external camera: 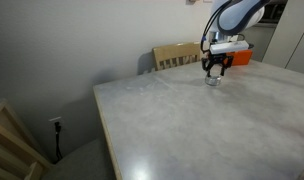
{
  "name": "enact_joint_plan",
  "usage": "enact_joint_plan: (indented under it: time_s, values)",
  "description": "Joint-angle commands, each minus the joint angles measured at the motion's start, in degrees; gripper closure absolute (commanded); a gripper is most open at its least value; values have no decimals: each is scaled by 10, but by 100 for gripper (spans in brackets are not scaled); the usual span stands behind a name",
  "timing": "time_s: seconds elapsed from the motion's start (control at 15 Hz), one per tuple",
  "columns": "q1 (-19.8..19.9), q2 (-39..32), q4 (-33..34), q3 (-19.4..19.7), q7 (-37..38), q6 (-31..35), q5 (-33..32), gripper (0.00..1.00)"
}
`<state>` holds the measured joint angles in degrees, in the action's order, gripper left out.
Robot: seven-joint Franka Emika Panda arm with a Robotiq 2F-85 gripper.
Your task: Pick the lid from the table, place it on the bottle, put it back on the table then place it on the bottle again
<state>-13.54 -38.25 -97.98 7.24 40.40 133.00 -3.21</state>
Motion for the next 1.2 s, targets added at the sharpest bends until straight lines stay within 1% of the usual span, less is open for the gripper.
enact_joint_plan:
  time_s: [0.0,0.2,0.6,0.73,0.8,0.93,1.13]
  values:
    - [12,14,-42,0,12,61,0,56]
    - [14,18,-49,3,14,80,-1,56]
    - [6,42,-66,7,18,78,-9,56]
    - [9,50,-72,6,16,81,-7,56]
    - [5,62,-96,2,22,94,-5,56]
    - [25,73,-118,-20,-1,113,26,56]
    - [58,82,-155,-61,-53,156,92,56]
